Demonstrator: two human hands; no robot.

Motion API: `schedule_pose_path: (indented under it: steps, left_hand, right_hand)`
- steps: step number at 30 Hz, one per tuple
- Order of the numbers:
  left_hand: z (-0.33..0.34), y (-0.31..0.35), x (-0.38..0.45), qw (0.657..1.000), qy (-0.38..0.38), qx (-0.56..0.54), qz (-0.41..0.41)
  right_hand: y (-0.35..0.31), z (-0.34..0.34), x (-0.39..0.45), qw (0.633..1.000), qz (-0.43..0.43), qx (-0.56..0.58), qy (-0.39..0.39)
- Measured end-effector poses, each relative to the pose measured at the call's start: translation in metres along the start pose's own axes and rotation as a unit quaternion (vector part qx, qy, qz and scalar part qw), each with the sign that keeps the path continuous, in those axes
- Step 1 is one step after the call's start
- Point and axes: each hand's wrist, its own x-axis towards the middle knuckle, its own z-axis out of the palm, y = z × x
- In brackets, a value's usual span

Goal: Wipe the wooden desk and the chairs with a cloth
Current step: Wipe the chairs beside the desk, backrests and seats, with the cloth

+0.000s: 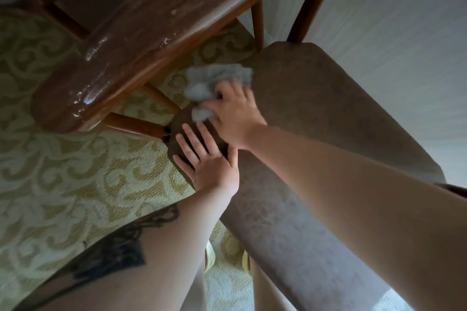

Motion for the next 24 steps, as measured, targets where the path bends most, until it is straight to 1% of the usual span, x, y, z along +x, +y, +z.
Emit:
schedule_pose_path:
  steps: [1,2,4,5,7,8,9,10,11,13,15,16,17,18,19,20,21,22,23,24]
  left_hand:
    - [0.000,0.000,-0.001,1.000,0.005,0.002,-0.002]
    - [-0.001,0.001,-0.002,1.000,0.013,-0.003,-0.011]
    - [-0.002,0.005,-0.004,0.999,0.026,-0.029,-0.038]
    - [-0.002,0.007,-0.005,0.998,0.028,-0.039,-0.048]
    - [0.000,0.008,-0.005,0.998,0.039,-0.036,-0.042]
    - [0.001,0.008,-0.005,0.998,0.046,-0.024,-0.027]
    - [0.003,0.008,-0.006,0.999,0.050,-0.009,-0.005]
    - [0.003,0.009,-0.006,0.999,0.045,0.007,0.019]
    - [0.003,0.011,-0.008,0.998,0.036,0.020,0.040]
    - [0.004,0.017,-0.012,0.996,0.025,0.037,0.081]
    - [0.006,0.024,-0.016,0.990,0.028,0.045,0.132]
    - [0.008,0.027,-0.018,0.986,0.029,0.045,0.156]
    - [0.011,0.030,-0.019,0.983,0.029,0.046,0.176]
    - [0.014,0.033,-0.019,0.980,0.032,0.051,0.191]
    - [0.016,0.036,-0.019,0.976,0.041,0.058,0.206]
    - [0.017,0.038,-0.019,0.971,0.047,0.070,0.223]
    - [0.018,0.039,-0.018,0.967,0.048,0.084,0.234]
    - [0.019,0.039,-0.016,0.965,0.054,0.095,0.239]
    - [0.019,0.040,-0.016,0.965,0.065,0.097,0.233]
    - [0.018,0.040,-0.016,0.970,0.074,0.090,0.215]
  right_hand:
    - [0.002,0.002,-0.009,0.998,-0.057,0.003,-0.017]
    - [0.013,0.001,-0.016,0.996,-0.086,-0.001,-0.034]
    - [0.049,-0.005,-0.020,0.994,-0.085,-0.024,-0.061]
    - [0.065,-0.010,-0.019,0.996,-0.056,-0.030,-0.058]
    - [0.081,-0.018,-0.007,0.998,0.058,0.005,-0.015]
    - [0.075,-0.019,0.003,0.992,0.120,0.033,0.009]
    - [0.062,-0.017,0.013,0.985,0.163,0.051,0.027]
    - [0.046,-0.013,0.020,0.983,0.174,0.048,0.027]
    - [0.030,-0.007,0.020,0.988,0.148,0.032,0.017]
    - [0.016,0.003,0.003,0.999,0.036,0.015,-0.009]
    - [0.046,0.005,-0.026,0.998,-0.046,-0.005,-0.031]
    - [0.071,0.001,-0.039,0.998,-0.056,-0.022,-0.034]
    - [0.099,-0.003,-0.051,0.999,-0.024,-0.027,-0.017]
    - [0.127,-0.006,-0.064,0.998,0.053,-0.018,0.017]
    - [0.151,-0.010,-0.080,0.983,0.173,0.011,0.061]
    - [0.169,-0.011,-0.099,0.945,0.307,0.047,0.106]
    - [0.178,-0.009,-0.119,0.893,0.420,0.077,0.141]
    - [0.174,-0.002,-0.136,0.848,0.493,0.088,0.173]
    - [0.161,0.010,-0.151,0.821,0.527,0.087,0.202]
    - [0.139,0.023,-0.160,0.815,0.524,0.083,0.231]
